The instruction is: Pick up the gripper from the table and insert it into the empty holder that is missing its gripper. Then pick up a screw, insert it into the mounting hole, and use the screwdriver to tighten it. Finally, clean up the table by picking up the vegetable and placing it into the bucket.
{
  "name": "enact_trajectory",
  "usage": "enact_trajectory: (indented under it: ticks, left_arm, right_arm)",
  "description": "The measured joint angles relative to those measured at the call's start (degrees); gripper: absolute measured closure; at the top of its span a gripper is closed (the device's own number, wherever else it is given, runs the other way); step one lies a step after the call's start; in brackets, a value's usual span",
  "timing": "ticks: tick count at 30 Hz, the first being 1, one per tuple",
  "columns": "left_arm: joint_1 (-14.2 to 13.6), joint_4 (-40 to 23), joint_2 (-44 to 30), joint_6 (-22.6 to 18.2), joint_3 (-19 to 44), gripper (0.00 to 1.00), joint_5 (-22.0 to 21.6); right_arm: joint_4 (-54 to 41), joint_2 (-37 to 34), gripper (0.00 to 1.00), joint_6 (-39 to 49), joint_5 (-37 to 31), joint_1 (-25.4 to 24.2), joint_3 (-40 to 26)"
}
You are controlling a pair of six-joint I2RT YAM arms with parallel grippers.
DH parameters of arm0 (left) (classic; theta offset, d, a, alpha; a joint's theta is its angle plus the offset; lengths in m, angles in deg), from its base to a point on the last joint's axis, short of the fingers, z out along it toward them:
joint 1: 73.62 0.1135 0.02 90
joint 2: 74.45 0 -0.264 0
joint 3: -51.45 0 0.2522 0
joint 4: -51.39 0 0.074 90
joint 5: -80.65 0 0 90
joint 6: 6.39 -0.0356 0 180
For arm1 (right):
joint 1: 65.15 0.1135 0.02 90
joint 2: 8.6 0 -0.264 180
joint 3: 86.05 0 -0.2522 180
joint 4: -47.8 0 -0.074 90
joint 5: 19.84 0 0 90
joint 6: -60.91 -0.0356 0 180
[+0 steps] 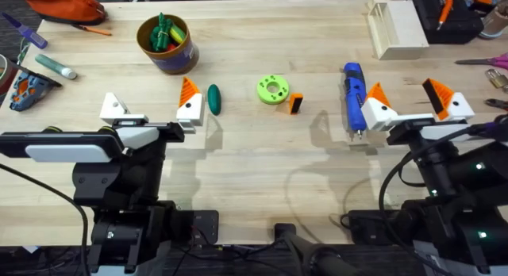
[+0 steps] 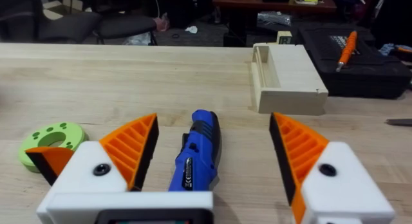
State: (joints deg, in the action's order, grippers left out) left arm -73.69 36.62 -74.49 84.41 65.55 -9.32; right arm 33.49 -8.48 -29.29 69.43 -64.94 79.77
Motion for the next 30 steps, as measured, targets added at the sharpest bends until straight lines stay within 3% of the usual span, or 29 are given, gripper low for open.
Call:
enact_trajectory:
  ticks: [14,19,24,30]
  left_arm:
    - [0.0,0.0,0.0,0.1,0.0,0.015,0.0]
    - [0.0,-0.7,0.0,1.5,0.7,0.016,0.0]
    - [0.0,-5.2,-0.3,2.3,7.8,0.015,-1.2]
    - [0.0,-11.3,-7.6,2.6,21.3,0.015,-3.1]
  right_arm:
    - [0.6,0.0,0.009,0.0,0.0,0.0,0.0]
    - [7.4,0.0,0.009,0.0,0.1,0.0,-0.1]
    - [8.2,-0.2,0.007,0.0,0.2,0.0,-3.3]
    - [4.1,-5.4,0.009,0.0,0.1,0.0,-14.7]
